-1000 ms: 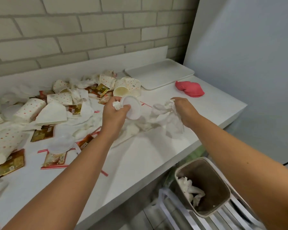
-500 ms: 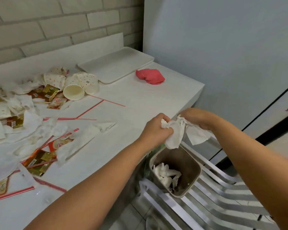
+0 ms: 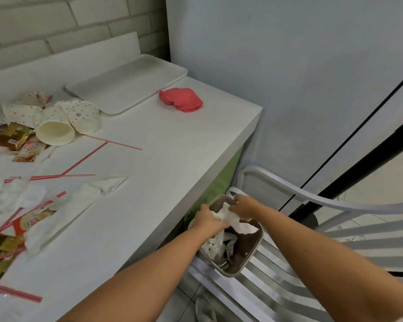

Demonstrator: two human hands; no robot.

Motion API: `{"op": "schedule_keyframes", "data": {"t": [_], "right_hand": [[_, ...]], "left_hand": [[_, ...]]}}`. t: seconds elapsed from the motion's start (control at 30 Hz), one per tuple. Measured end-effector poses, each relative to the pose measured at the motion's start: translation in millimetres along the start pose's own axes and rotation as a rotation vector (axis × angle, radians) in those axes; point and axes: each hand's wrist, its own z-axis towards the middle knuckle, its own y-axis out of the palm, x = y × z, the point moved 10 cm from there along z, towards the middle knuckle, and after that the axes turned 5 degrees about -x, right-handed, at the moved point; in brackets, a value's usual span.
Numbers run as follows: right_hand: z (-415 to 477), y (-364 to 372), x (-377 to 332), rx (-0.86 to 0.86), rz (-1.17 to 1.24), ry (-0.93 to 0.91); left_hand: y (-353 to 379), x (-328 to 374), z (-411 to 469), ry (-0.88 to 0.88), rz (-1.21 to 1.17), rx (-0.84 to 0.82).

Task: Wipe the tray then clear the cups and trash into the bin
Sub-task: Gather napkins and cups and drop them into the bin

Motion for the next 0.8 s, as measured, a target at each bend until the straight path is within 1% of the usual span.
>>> {"op": "schedule_keyframes", "data": {"t": [0.13, 0.23, 0.33, 0.4, 0.47, 0.53, 0.6, 0.63, 0.7, 0.8], "right_hand": [[3.1, -0.1, -12.9, -0.047, -0.121, -0.040], [0.1, -4.6, -26.7, -0.155, -0.199, -0.036], [-10.0, -8.5, -45.4, -0.289, -0.293, -0.022], [-24.0, -14.9, -67.4, -0.348, -0.410, -0.062], [-43.5, -24.4, -93.7, -0.380, -0.546, -0.118], [-64.2, -36.3, -128.1, -0.352, -0.637, -0.217], [-85.5, -46.0, -161.7, -0.305, -0.644, -0.325], [-94.6, -48.3, -178.7, -0.278, -0.636, -0.377], [-106.4, -47.8, -211.3, -0.207, -0.599, -0.473], [-113.8, -41.8, -257.8, -0.034, -0.500, -0.639]], "left_hand": [[0.9, -2.5, 5.4, -0.029, 0.022, -0.009], [-3.8, 6.4, 3.9, -0.006, 0.143, -0.002], [-12.5, 30.1, -7.1, 0.070, 0.308, 0.007], [-25.6, 50.9, -22.1, 0.142, 0.350, 0.024], [-48.0, 66.9, -38.9, 0.189, 0.340, 0.059], [-76.5, 73.1, -56.2, 0.210, 0.256, 0.085], [-102.4, 72.2, -72.3, 0.209, 0.160, 0.081], [-118.0, 68.5, -80.9, 0.201, 0.155, 0.109], [-150.7, 58.5, -97.6, 0.185, 0.225, 0.211], [-195.7, 36.4, -122.9, 0.159, 0.340, 0.408]]}}
